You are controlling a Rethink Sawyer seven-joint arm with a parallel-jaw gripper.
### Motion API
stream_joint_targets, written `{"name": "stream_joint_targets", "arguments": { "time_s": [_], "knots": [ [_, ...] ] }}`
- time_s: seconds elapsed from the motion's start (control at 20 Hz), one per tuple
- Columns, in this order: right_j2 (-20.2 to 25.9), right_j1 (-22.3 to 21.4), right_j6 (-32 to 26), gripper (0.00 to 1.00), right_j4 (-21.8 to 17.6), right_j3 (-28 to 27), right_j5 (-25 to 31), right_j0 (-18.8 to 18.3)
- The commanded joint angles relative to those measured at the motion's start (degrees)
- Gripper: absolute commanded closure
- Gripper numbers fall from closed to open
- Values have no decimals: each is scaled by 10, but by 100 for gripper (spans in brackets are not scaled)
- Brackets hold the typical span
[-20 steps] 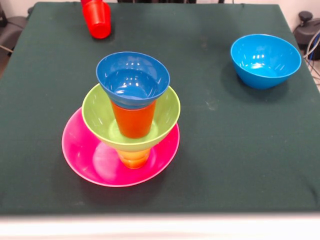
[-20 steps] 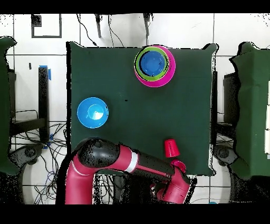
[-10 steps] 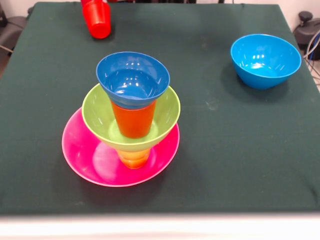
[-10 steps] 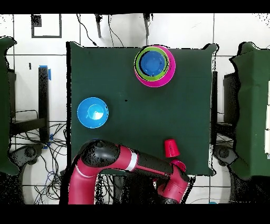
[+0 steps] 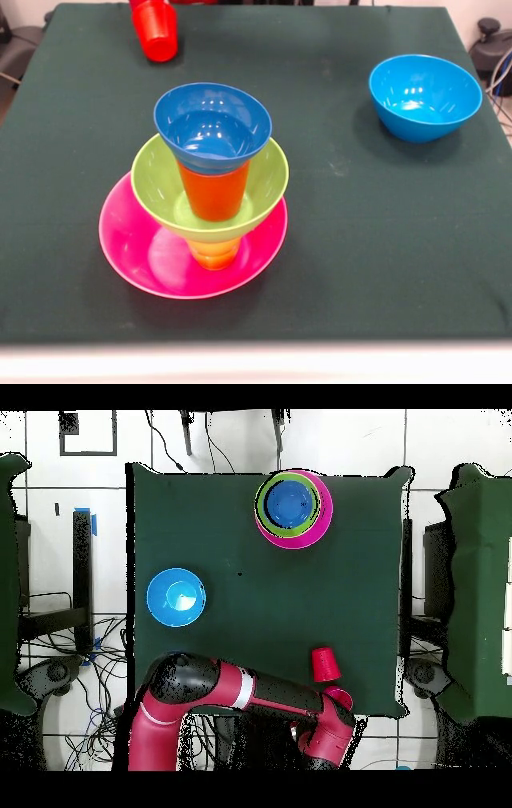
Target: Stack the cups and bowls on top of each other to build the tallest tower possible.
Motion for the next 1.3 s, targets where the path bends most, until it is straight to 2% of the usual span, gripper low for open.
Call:
{"name": "stream_joint_targets", "arguments": {
  "time_s": [0.05,0.35,0.55,0.95,1.3],
  "knots": [
    [128,90,-122,0,-19,-44,-23,19],
    [126,84,-112,0,-20,-35,-25,27],
    [120,66,-107,0,-38,-11,-26,33],
    [82,-1,-85,0,-113,59,-34,36],
    [66,-46,-94,0,-166,92,-29,18]
  ]
}}
